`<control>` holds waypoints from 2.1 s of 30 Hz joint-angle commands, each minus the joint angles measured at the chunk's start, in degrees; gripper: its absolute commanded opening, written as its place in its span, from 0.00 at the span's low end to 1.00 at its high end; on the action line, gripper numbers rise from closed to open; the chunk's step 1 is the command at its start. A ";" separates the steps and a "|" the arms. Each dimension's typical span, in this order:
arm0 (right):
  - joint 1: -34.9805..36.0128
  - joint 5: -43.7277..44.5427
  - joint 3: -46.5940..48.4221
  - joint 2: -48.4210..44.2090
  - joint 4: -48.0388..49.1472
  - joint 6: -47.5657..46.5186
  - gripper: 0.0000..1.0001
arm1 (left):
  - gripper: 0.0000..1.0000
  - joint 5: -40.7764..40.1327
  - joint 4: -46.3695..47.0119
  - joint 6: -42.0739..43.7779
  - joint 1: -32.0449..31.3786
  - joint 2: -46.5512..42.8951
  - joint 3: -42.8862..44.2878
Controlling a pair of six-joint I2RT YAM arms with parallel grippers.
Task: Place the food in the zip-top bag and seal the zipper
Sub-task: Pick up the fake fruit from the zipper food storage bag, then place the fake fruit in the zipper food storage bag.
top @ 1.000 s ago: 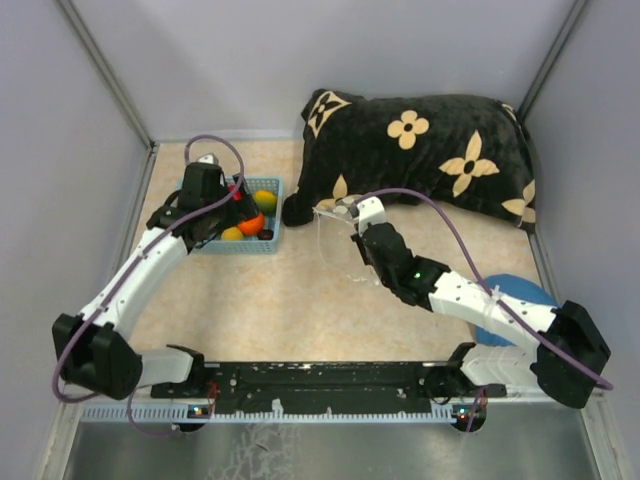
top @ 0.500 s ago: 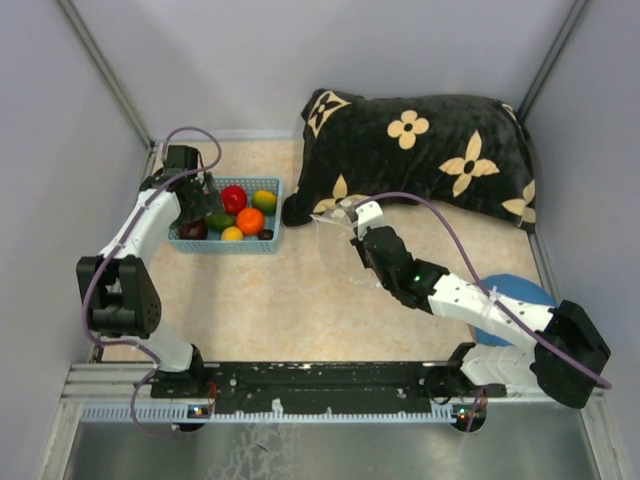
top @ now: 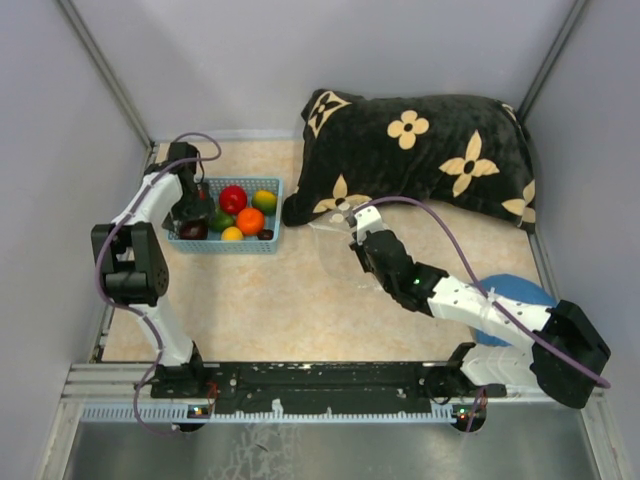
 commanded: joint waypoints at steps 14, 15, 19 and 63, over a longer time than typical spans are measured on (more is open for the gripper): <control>-0.33 0.10 -0.47 -1.30 4.05 -0.09 0.00 | 0.86 3.81 -1.36 2.77 1.00 7.90 2.83; -0.30 0.13 -0.47 -1.49 3.91 -0.08 0.00 | 0.82 3.94 -1.56 2.61 1.00 7.78 3.07; -0.32 0.26 -0.19 -1.97 3.18 -0.14 0.00 | 0.69 3.80 -1.43 2.34 0.97 5.02 2.63; -0.18 -5.70 7.43 -2.62 -6.69 9.19 0.00 | 0.48 33.17 35.35 -15.27 -31.41 -47.61 -32.85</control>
